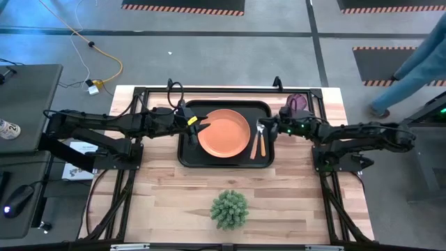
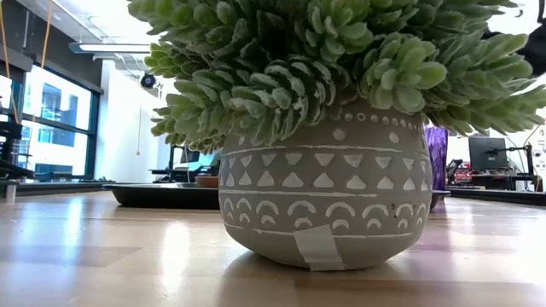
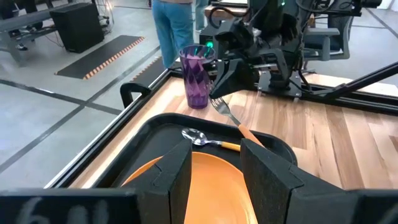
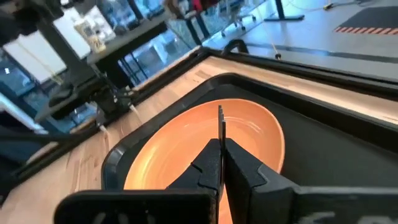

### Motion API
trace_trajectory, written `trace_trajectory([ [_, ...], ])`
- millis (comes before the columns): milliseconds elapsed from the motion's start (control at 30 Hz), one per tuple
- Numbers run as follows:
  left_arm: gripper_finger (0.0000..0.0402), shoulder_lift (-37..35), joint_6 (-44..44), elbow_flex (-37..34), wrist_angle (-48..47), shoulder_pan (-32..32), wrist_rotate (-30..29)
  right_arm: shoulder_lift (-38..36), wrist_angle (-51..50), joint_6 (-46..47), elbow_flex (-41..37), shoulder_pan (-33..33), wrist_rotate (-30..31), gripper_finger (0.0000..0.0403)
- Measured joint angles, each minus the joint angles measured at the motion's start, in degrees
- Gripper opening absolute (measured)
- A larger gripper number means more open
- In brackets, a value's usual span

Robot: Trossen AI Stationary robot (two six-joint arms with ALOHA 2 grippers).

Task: Pick and place plate/cup/fork/spoon on tray
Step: Put the yellow fork on the black tray

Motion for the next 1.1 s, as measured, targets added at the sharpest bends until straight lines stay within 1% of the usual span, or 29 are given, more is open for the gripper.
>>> trace_trajectory([
  [67, 0.0129, 0.0, 0.48, 0.0, 0.0, -0.02, 0.0, -0.01, 4.34, 1.06, -1.36, -1.54, -2.73, 0.0],
  [133, 0.0129, 0.0, 0.48, 0.0, 0.02, -0.01, 0.0, -0.07, 5.03, 1.17, -1.0, -3.5, -6.08, 0.0],
  [333, 0.0129, 0.0, -0.09, 0.0, 0.11, -0.02, 0.0, -0.02, -2.7, -0.95, 2.89, -9.04, -12.81, 0.0],
  [500, 0.0129, 0.0, -0.46, 0.0, 0.13, -0.01, 0.0, 0.02, -4.07, -2.27, 3.25, -10.32, -15.68, 0.0],
  [733, 0.0129, 0.0, -0.46, 0.0, 0.57, 0.0, -0.08, 0.45, -5.62, -2.38, 3.29, -8.7, -14.99, 0.0],
  [900, 0.0129, 0.0, -0.48, -0.02, 0.55, 0.0, -0.13, 3.42, -5.5, -1.8, 3.31, -6.71, -10.72, 0.0],
  [1000, 0.0129, 0.0, -0.46, -0.02, 0.55, -0.02, -0.17, 6.45, -2.06, -1.11, 3.31, -6.01, -8.41, 0.0],
  [1100, 0.0129, 0.0, -0.46, -0.02, 0.55, -0.02, -0.22, 9.23, 1.4, -1.09, 3.31, -6.6, -8.52, 0.0],
])
